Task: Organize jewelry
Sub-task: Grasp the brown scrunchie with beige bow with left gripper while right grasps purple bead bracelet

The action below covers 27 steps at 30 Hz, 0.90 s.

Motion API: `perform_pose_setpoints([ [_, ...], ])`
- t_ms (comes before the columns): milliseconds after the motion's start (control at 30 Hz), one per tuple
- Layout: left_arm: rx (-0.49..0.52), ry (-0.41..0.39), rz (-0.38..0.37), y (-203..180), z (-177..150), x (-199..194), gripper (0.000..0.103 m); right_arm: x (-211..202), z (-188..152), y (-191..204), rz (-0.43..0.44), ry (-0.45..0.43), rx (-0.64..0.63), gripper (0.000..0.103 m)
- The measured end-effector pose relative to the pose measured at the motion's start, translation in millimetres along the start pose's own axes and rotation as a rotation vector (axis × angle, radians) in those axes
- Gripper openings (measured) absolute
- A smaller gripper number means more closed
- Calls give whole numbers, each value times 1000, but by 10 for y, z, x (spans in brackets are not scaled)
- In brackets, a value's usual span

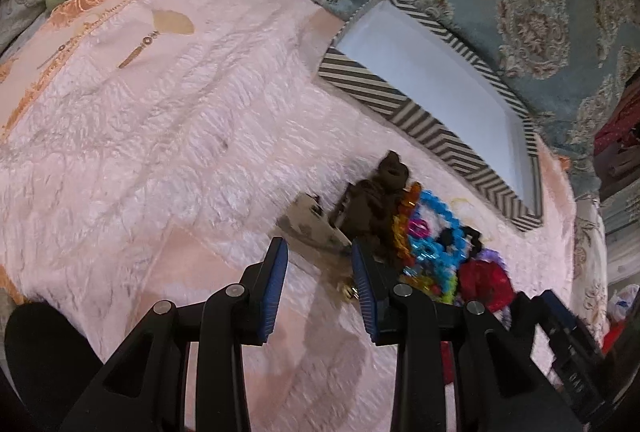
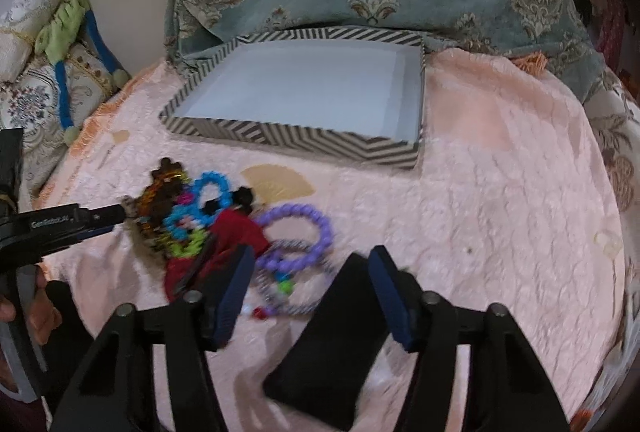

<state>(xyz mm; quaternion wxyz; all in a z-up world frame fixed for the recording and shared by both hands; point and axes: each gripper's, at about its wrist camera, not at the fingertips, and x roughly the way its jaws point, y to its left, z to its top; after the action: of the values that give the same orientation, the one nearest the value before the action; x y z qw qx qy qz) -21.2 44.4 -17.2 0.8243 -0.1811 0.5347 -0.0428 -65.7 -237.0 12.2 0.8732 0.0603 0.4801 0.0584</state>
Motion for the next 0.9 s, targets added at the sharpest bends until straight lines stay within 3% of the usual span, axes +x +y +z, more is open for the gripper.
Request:
perform_pose_setpoints([
  [300, 62, 12, 51, -140, 133, 271, 17, 547, 165, -57, -5, 104, -59, 36],
  [400, 66, 18, 44, -165, 165, 304, 16, 628, 180, 3, -13, 90, -106, 33],
  [467, 71, 24, 21, -173, 178, 301, 16, 637, 190, 7, -7, 82, -118, 20],
  [500, 79, 21, 10, -178, 178, 299, 15, 638, 197, -4, -3, 76, -116, 14],
  [567, 94, 23, -5, -192, 167, 313, 1, 634, 204, -21, 4, 69, -111, 9],
  [667, 98, 29, -36, -196, 172, 289, 0, 540, 201, -42, 32, 48, -85, 9],
  [900, 129, -88, -72, -146, 289, -287, 0, 4, 270, -6, 77, -64, -59, 9],
])
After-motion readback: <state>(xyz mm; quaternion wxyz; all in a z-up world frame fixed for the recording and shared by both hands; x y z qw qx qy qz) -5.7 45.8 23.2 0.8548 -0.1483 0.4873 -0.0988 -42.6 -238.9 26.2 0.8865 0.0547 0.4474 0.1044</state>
